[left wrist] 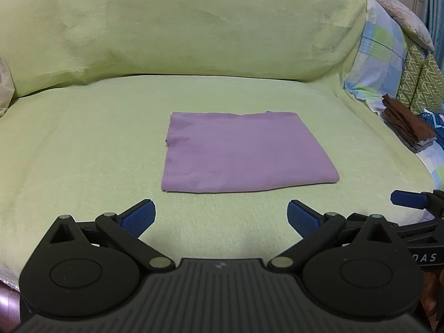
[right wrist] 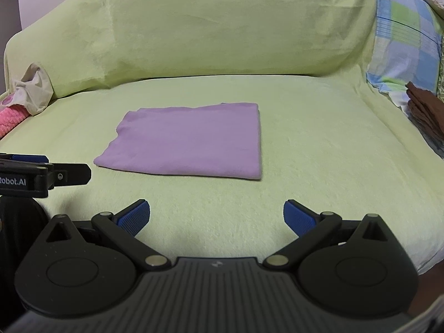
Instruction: Fold clothes
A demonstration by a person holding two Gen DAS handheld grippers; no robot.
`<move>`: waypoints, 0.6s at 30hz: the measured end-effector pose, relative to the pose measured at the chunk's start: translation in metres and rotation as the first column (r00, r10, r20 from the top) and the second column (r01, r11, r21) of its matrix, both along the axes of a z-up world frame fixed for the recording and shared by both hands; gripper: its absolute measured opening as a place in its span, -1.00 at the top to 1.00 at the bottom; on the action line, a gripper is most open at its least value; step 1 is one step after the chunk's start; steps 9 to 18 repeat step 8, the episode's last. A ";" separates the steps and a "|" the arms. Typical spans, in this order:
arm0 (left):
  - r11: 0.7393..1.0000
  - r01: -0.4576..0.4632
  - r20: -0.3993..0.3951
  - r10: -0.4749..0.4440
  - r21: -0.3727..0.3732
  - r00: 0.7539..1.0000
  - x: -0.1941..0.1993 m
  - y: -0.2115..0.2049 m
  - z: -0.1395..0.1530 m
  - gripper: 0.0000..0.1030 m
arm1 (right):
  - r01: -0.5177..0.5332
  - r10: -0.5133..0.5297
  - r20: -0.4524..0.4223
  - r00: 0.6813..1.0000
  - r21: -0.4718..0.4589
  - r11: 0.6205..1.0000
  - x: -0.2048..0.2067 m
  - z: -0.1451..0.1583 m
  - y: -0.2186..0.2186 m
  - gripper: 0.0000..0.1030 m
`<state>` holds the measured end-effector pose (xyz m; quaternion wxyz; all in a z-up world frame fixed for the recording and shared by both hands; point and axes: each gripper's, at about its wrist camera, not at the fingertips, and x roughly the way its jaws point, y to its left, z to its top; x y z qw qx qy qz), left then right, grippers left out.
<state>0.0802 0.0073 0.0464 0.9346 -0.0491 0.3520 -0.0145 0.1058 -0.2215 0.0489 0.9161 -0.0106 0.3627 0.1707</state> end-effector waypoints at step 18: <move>1.000 -0.011 0.028 0.011 -0.015 1.000 -0.002 0.003 0.000 -0.98 | -0.009 0.008 -0.017 1.000 -0.024 1.000 0.005 0.000 0.009 -0.97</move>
